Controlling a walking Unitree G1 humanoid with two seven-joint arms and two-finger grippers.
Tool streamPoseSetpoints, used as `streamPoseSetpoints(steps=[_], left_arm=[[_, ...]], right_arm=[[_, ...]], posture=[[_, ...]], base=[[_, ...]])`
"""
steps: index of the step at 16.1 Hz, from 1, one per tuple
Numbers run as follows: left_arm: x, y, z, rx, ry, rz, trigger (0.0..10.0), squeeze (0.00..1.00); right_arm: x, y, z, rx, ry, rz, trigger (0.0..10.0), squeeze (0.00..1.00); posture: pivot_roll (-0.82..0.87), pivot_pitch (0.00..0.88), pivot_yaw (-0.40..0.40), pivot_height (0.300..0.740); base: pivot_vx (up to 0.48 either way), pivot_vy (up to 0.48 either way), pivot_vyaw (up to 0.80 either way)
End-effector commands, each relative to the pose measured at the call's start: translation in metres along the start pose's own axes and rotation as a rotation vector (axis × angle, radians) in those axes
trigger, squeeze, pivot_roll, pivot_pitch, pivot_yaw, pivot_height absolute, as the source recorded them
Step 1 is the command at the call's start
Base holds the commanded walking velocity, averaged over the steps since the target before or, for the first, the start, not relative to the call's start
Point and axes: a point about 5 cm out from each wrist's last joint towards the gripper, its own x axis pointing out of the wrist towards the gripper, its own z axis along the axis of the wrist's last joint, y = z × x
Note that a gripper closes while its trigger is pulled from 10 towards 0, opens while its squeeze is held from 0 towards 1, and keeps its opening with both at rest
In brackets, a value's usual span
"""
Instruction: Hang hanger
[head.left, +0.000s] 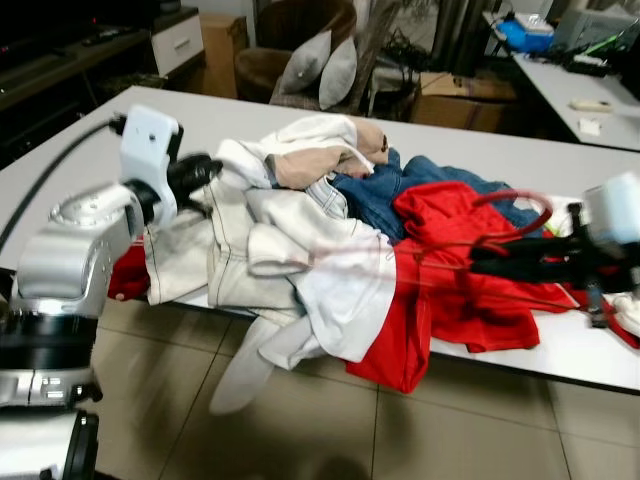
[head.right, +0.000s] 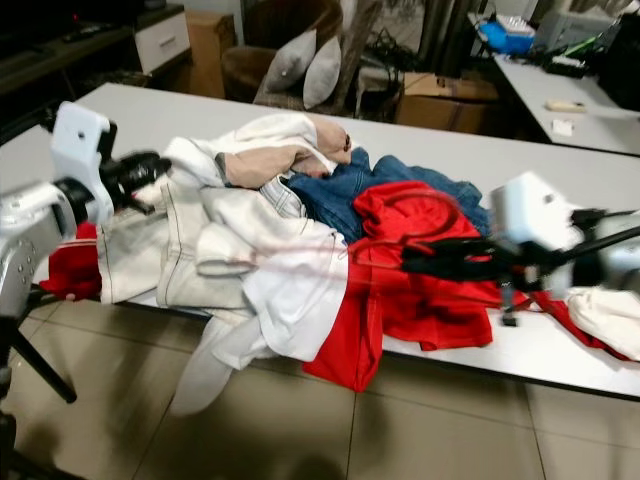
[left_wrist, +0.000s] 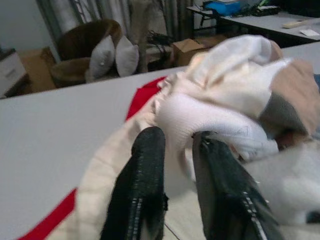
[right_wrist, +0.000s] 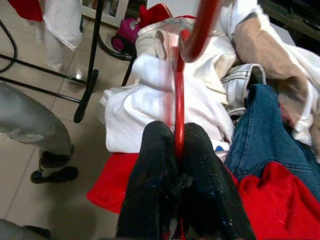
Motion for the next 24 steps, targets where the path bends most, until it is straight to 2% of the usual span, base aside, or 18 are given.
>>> streamPoseSetpoints(steps=[1, 3, 5, 7, 8, 9, 11, 12, 13, 15, 16, 17, 18, 19, 20, 21, 23, 24], left_arm=[[-0.002, 0.009, 0.006, 0.011, -0.007, 0.038, 10.0, 1.00], [-0.005, 0.008, 0.008, 0.017, -0.009, -0.001, 10.0, 1.00], [-0.024, 0.000, 0.007, 0.031, 0.002, -0.201, 10.0, 1.00], [-0.047, 0.000, 0.007, 0.048, -0.006, -0.364, 10.0, 1.00], [-0.061, 0.001, 0.016, -0.013, -0.078, -0.436, 10.0, 0.27], [-0.068, 0.004, 0.032, -0.105, -0.199, -0.440, 10.0, 0.00], [-0.065, 0.006, 0.052, -0.214, -0.340, -0.337, 10.0, 0.00], [-0.063, 0.002, 0.055, -0.197, -0.369, -0.299, 10.0, 0.00], [-0.056, -0.013, 0.055, -0.170, -0.387, -0.227, 10.0, 0.00], [-0.048, -0.036, 0.048, -0.181, -0.394, -0.169, 10.0, 0.00], [-0.046, -0.058, 0.044, -0.176, -0.446, -0.167, 10.0, 0.00], [-0.040, -0.084, 0.033, -0.199, -0.415, -0.204, 10.0, 0.00], [-0.035, -0.100, 0.021, -0.191, -0.354, -0.227, 10.0, 0.00], [-0.032, -0.109, 0.010, -0.161, -0.306, -0.211, 10.0, 0.00], [-0.029, -0.113, -0.002, -0.135, -0.260, -0.188, 10.0, 0.00], [-0.028, -0.112, -0.007, -0.126, -0.246, -0.168, 10.0, 0.00], [-0.025, -0.111, -0.023, -0.158, -0.208, -0.086, 10.0, 0.00], [-0.025, -0.112, -0.027, -0.173, -0.206, -0.061, 10.0, 0.00]], right_arm=[[-0.025, -0.007, 0.018, -0.014, -0.029, -0.048, 10.0, 0.00], [-0.038, -0.010, 0.023, -0.002, -0.061, -0.110, 10.0, 0.00], [-0.057, -0.011, 0.021, 0.053, -0.122, -0.207, 10.0, 0.00], [-0.065, -0.007, 0.020, 0.112, -0.193, -0.261, 10.0, 0.00], [-0.065, -0.008, 0.021, 0.150, -0.262, -0.347, 10.0, 0.00], [-0.060, -0.015, 0.016, 0.210, -0.293, -0.501, 10.0, 0.00], [-0.037, -0.020, -0.004, 0.313, -0.252, -0.722, 10.0, 0.00], [-0.028, -0.019, -0.011, 0.342, -0.228, -0.780, 10.0, 0.00], [-0.010, -0.014, -0.017, 0.424, -0.256, -0.884, 10.0, 0.00], [0.014, 0.001, -0.018, 0.431, -0.223, -0.925, 10.0, 0.00], [0.031, 0.010, -0.019, 0.435, -0.169, -0.957, 10.0, 0.00], [0.045, 0.017, -0.020, 0.467, -0.162, -1.014, 10.0, 0.00], [0.055, 0.022, -0.021, 0.513, -0.175, -1.049, 10.0, 0.00], [0.061, 0.025, -0.023, 0.573, -0.195, -1.095, 10.0, 0.00], [0.065, 0.029, -0.025, 0.611, -0.203, -1.137, 10.0, 0.00], [0.067, 0.031, -0.026, 0.607, -0.199, -1.141, 10.0, 0.00], [0.072, 0.040, -0.033, 0.571, -0.132, -1.163, 10.0, 0.00], [0.068, 0.042, -0.039, 0.585, -0.112, -1.230, 10.0, 0.00]], posture=[[0.05, 0.000, -0.003, 0.740], [0.05, 0.000, -0.002, 0.740], [0.05, 0.000, -0.004, 0.740], [0.06, 0.000, -0.007, 0.740], [0.06, 0.000, -0.009, 0.740], [0.07, 0.000, -0.014, 0.740], [0.07, 0.000, -0.018, 0.740], [0.07, 0.000, -0.018, 0.740], [0.07, 0.000, -0.020, 0.740], [0.07, 0.000, -0.022, 0.740], [0.06, 0.000, -0.024, 0.740], [0.06, 0.000, -0.025, 0.740], [0.05, 0.000, -0.026, 0.740], [0.04, 0.000, -0.028, 0.740], [0.04, 0.000, -0.031, 0.740], [0.04, 0.000, -0.031, 0.740], [0.02, 0.000, -0.037, 0.740], [0.02, 0.000, -0.039, 0.740]], base=[[0.000, 0.000, 0.00], [0.000, 0.000, 0.00], [0.000, 0.000, 0.00], [0.000, 0.000, 0.00], [0.000, 0.000, 0.00], [0.000, 0.000, 0.00], [0.000, 0.000, 0.00], [0.000, 0.000, 0.00], [0.000, 0.000, 0.00], [0.000, 0.000, 0.00], [0.000, 0.000, 0.00], [0.000, 0.000, 0.00], [0.000, -0.371, 0.00], [0.000, -0.398, 0.00], [0.000, -0.398, 0.00], [0.000, -0.401, 0.00], [0.000, -0.480, 0.00], [0.000, -0.480, 0.00]])
